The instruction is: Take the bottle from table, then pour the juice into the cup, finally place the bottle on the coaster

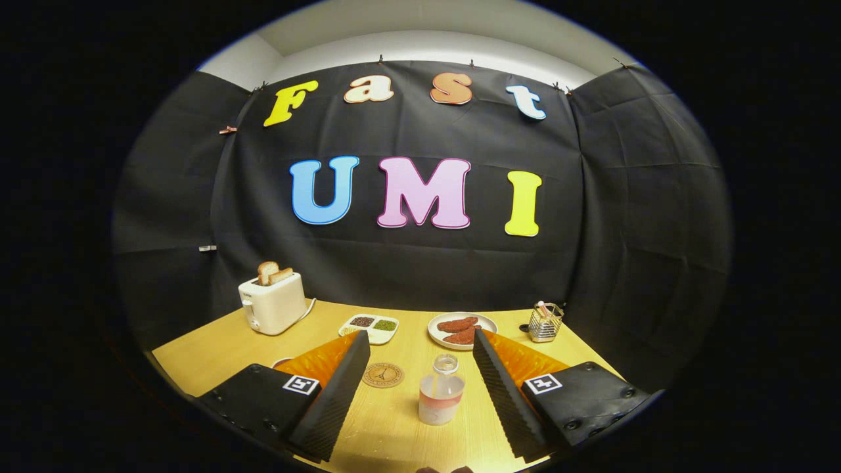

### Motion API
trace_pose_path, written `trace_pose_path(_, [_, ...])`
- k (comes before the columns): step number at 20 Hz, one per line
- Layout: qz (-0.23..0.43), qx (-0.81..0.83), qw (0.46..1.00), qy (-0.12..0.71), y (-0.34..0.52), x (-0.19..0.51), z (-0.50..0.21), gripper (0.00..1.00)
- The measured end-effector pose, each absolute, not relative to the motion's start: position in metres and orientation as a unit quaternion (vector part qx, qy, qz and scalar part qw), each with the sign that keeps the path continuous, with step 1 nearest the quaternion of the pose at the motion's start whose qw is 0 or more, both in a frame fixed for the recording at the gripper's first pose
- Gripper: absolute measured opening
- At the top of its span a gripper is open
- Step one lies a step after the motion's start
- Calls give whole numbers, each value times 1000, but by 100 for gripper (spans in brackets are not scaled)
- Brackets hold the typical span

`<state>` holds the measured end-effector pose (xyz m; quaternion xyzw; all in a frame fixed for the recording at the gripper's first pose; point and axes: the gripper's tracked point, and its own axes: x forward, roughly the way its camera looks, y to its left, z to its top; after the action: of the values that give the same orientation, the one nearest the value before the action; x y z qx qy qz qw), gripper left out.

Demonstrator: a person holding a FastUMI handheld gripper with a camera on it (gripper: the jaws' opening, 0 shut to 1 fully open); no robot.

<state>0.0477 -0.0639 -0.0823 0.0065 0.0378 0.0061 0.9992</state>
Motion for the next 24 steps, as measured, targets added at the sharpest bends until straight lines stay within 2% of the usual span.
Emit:
trace_pose_path(9, [0,14,997,80,-79,78,-157,97])
trace_pose_path(24, [-8,9,995,98,-87,121,-229,98])
